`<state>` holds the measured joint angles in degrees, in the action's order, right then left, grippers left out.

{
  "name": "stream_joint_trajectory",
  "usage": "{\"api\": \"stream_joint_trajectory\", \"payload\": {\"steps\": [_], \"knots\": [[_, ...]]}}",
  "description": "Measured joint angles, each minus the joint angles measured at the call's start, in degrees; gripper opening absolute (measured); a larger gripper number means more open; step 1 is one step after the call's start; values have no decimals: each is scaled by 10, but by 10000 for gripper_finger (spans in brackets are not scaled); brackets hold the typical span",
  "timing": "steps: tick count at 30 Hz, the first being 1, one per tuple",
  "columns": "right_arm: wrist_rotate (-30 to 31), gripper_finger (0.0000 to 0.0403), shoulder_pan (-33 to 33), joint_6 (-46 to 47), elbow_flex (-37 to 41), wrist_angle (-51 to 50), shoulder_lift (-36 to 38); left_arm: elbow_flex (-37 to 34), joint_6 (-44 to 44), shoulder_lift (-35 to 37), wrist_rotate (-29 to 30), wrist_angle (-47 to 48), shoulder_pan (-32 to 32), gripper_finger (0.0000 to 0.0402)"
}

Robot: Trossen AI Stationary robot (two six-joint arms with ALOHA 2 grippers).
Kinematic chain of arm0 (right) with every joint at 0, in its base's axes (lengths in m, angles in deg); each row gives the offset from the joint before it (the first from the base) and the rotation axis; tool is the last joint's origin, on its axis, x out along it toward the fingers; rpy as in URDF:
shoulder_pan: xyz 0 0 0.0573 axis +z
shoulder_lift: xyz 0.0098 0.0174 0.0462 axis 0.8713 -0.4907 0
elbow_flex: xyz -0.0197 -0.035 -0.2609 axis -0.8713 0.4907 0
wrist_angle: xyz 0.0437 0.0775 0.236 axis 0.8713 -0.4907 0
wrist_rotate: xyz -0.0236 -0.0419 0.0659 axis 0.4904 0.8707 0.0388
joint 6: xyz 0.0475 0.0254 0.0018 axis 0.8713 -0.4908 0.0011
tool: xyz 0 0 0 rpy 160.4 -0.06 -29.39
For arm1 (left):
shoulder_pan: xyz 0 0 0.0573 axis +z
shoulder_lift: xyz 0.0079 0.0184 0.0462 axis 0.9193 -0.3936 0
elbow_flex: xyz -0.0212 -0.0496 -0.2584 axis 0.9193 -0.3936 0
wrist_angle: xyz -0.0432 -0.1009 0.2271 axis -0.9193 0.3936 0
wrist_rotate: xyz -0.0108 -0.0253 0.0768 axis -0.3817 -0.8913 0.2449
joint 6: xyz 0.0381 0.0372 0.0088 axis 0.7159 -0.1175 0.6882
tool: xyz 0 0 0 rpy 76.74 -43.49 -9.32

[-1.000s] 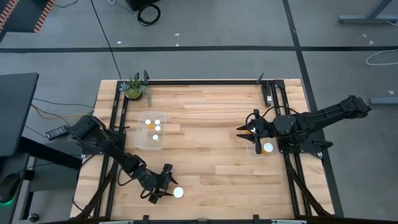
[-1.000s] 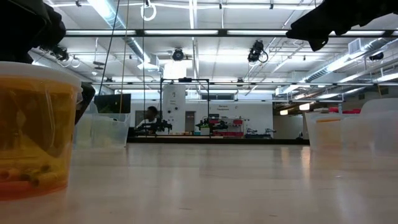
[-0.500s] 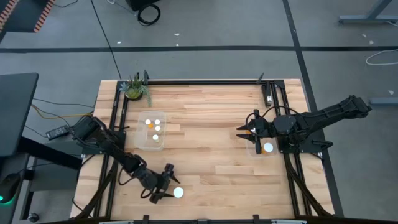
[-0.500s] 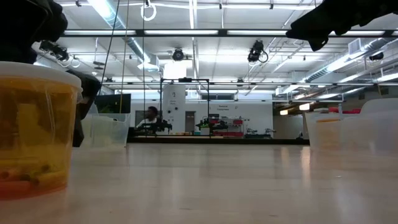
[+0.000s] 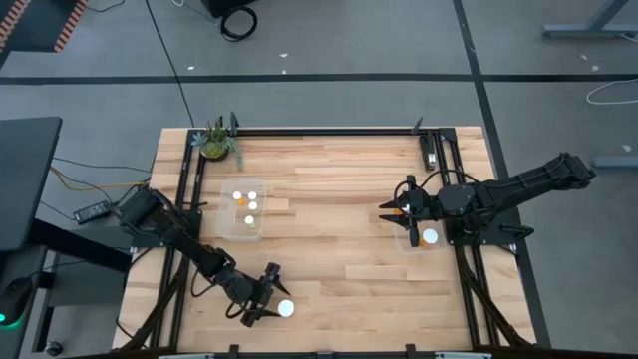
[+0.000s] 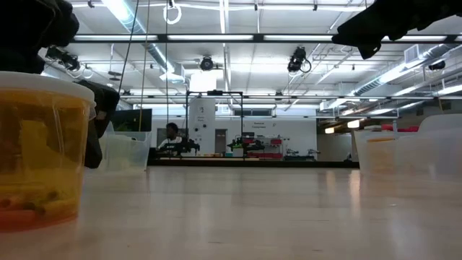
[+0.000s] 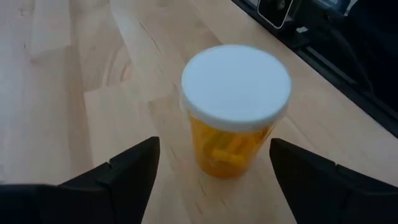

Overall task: Pick and place medicine bottles into bin by pill shape (circle, oval)
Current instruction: Put the large orange pill bottle into the right transparent bin

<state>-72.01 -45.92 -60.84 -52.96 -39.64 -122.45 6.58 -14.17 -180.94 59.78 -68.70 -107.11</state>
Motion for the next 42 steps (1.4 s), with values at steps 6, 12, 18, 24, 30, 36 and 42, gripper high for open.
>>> {"api": "stream_joint_trajectory", "payload": {"steps": [6, 12, 18, 24, 30, 36, 42], "knots": [[0, 131, 0, 0, 0, 1, 0, 21, 11, -48, -6, -32, 0, 309], [0, 131, 0, 1, 0, 2, 0, 39, 14, -68, -6, -31, 4, 309], [0, 131, 0, 0, 0, 2, 0, 41, 15, -71, -6, -30, 6, 284], [0, 131, 0, 1, 0, 2, 0, 41, 1, -71, -7, -33, 16, 221], [-9, 131, 0, 6, 0, 1, -1, 41, -7, -71, -7, -34, 33, 175], [-4, 131, 0, 8, 0, 6, -30, 49, -9, -71, -7, -24, 73, 198], [2, 131, 0, 16, 0, 12, -63, 81, 3, -71, -19, 29, 110, 200]]}}
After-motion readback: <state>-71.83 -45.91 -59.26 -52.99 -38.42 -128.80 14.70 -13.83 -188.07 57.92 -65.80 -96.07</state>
